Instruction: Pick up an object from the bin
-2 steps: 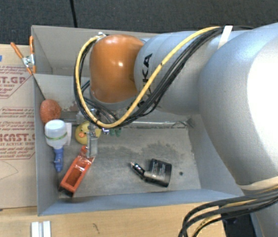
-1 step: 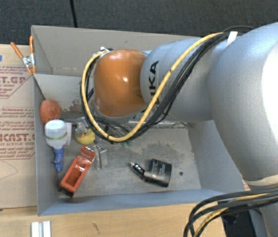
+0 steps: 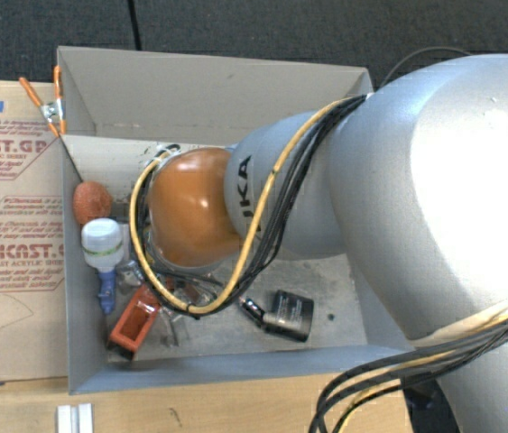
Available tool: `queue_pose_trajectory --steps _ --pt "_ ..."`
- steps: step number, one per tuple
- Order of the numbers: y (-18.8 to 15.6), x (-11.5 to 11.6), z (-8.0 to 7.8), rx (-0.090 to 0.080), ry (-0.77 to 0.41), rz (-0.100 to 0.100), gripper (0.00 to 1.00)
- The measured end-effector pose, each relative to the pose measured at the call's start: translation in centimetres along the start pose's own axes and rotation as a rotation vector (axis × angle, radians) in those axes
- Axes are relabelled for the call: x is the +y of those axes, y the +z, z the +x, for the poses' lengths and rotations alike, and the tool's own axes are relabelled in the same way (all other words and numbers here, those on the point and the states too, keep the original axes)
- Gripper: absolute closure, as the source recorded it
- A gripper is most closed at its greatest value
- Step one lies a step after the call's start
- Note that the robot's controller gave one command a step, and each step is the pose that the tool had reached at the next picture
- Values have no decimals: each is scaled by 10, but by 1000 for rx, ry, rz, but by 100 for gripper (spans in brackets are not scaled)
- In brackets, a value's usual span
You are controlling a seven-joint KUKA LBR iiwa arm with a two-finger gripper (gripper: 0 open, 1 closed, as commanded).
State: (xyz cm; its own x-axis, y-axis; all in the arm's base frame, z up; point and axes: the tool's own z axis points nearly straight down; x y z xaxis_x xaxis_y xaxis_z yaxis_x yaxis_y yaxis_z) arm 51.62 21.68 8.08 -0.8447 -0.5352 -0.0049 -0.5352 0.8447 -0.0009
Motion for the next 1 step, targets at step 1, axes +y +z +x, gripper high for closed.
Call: queue_pose_trajectory --steps 1 --pt "11 7 -25 30 -259 6 100"
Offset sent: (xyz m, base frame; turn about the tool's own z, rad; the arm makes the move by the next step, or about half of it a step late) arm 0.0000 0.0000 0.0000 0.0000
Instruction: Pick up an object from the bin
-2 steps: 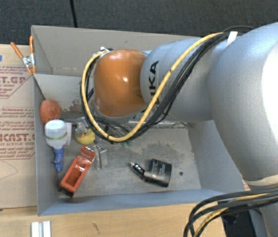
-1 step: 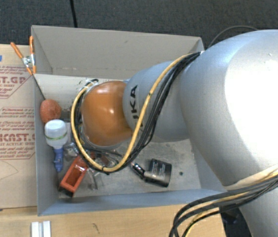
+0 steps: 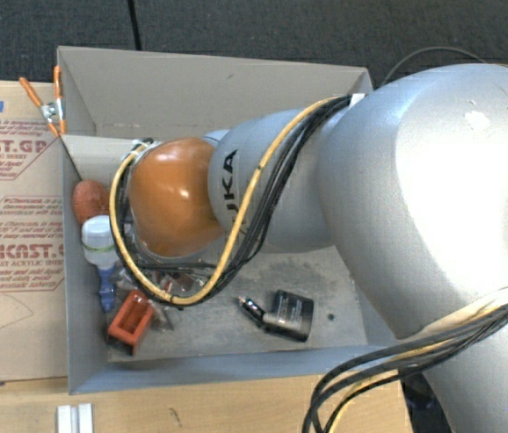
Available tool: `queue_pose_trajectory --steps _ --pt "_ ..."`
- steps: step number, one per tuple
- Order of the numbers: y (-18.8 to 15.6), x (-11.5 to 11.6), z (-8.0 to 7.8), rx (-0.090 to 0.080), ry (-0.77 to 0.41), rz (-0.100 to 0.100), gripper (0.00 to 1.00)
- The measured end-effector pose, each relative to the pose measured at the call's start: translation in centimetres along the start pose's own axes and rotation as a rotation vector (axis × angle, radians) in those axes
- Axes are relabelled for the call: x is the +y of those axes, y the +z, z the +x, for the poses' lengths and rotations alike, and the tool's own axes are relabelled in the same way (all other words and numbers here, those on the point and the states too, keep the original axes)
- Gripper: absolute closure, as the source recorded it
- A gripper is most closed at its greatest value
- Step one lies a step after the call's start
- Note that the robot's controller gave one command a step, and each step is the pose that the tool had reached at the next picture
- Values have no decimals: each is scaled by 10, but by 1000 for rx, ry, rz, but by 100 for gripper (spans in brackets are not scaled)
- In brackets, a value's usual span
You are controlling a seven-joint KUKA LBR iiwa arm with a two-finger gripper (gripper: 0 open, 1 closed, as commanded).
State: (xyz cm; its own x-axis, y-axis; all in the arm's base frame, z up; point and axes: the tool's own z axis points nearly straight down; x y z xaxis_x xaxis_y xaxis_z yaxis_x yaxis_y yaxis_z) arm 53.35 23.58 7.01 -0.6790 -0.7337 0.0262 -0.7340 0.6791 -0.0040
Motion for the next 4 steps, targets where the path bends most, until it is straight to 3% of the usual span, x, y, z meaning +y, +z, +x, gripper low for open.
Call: queue_pose_trajectory --steps 2,4 --pt "-2 0 0 -4 0 -1 100" --pt "-19 2 0 -20 -3 -3 100"
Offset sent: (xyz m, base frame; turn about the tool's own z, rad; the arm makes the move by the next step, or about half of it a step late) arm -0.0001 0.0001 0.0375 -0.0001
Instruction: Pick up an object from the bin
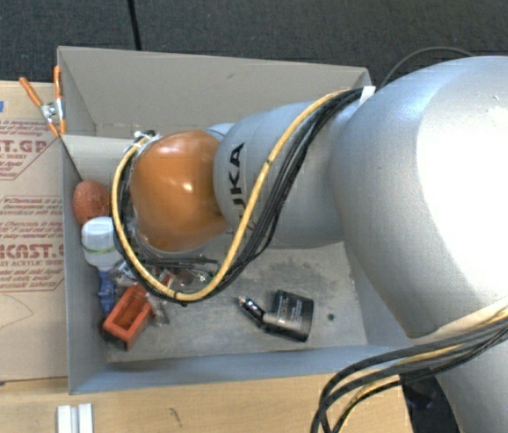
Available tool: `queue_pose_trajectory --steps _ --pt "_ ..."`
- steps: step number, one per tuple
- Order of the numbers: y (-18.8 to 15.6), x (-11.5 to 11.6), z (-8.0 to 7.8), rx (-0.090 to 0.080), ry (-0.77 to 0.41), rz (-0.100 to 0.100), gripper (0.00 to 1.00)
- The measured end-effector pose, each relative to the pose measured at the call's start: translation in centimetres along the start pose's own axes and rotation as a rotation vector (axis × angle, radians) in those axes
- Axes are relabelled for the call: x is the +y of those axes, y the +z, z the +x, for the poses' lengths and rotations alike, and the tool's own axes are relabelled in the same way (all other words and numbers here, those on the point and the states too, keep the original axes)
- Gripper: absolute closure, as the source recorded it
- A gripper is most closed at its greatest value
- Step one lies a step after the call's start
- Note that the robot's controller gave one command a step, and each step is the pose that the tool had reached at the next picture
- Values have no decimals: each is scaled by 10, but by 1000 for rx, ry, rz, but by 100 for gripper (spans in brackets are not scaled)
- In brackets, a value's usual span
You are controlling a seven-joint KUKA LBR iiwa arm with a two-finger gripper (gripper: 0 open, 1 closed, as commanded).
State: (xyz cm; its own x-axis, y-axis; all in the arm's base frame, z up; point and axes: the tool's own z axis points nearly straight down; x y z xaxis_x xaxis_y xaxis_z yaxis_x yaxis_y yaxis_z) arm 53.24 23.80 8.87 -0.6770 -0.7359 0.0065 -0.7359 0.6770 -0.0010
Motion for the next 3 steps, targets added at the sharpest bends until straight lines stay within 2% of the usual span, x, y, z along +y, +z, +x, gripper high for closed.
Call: queue_pose_trajectory --steps 3 --pt "-42 2 1 1 0 -5 100"
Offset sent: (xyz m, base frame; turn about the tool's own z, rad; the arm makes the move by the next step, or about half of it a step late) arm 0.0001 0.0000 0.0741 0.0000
